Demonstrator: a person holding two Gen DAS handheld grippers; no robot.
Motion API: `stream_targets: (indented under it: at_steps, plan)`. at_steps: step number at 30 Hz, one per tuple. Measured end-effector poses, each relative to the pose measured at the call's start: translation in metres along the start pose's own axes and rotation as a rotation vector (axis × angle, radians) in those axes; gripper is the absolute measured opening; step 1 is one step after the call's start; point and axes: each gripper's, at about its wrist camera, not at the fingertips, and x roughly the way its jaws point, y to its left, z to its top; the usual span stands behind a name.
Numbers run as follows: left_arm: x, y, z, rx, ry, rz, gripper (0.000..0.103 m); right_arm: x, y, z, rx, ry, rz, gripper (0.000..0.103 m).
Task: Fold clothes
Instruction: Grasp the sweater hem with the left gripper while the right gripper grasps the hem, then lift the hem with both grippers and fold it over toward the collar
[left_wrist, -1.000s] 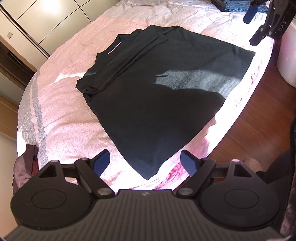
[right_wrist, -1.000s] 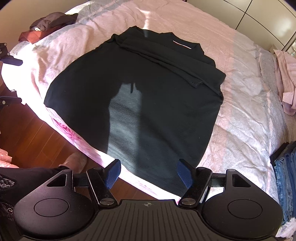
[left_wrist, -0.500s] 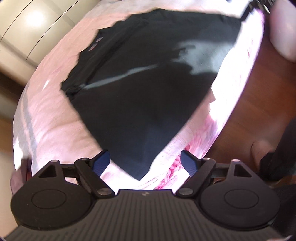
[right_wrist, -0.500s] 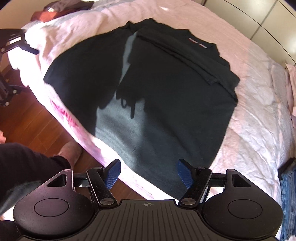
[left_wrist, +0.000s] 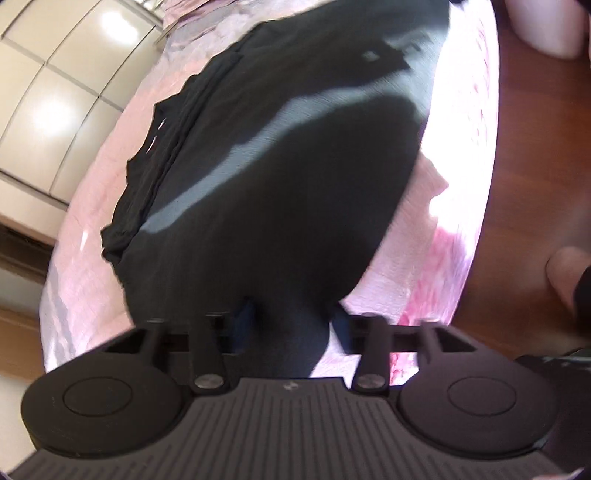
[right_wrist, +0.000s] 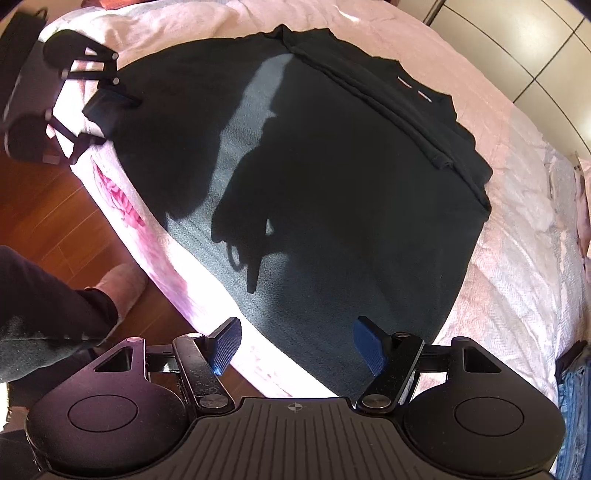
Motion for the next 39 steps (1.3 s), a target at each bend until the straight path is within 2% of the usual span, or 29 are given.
stream_targets:
  at_steps: [6,11,14,20,22,27,29,31,33,39]
  plan:
    - [-0.022,0.064,0.020,-0.141,-0.021,-0.101,0.014,-0.004,0.028,0.002,-0.158,-0.145,-0.027,0.071]
    - [-0.024,0.087,0.032,-0.190,-0.023,-0.167,0.014,0.018,0.062,0.013,-0.247,-0.302,-0.047,0.071]
    - [-0.028,0.091,0.035,-0.191,-0.020,-0.185,0.014,0.035,0.078,0.022,-0.263,-0.380,-0.097,0.071]
    - [-0.035,0.081,0.026,-0.129,-0.002,-0.182,0.014,0.057,0.067,0.000,-0.278,-0.326,-0.258,0.068]
    - [-0.034,0.075,0.023,-0.096,0.001,-0.170,0.014,0.052,0.048,-0.020,-0.275,-0.276,-0.282,0.047]
    - [-0.030,0.062,0.019,-0.014,0.004,-0.138,0.014,0.048,-0.004,-0.059,-0.268,-0.154,-0.343,0.034]
    - [-0.026,0.057,0.018,0.023,0.015,-0.125,0.014,0.045,-0.014,-0.061,-0.298,-0.149,-0.335,0.030]
    - [-0.021,0.051,0.015,0.075,0.030,-0.108,0.013,0.042,-0.022,-0.060,-0.330,-0.149,-0.321,0.009]
    - [-0.017,0.046,0.010,0.125,0.054,-0.101,0.009,0.038,-0.029,-0.061,-0.341,-0.144,-0.291,0.002]
    - [-0.041,0.036,0.002,0.211,0.029,-0.156,0.004,0.016,-0.033,-0.058,-0.356,-0.103,-0.167,0.001]
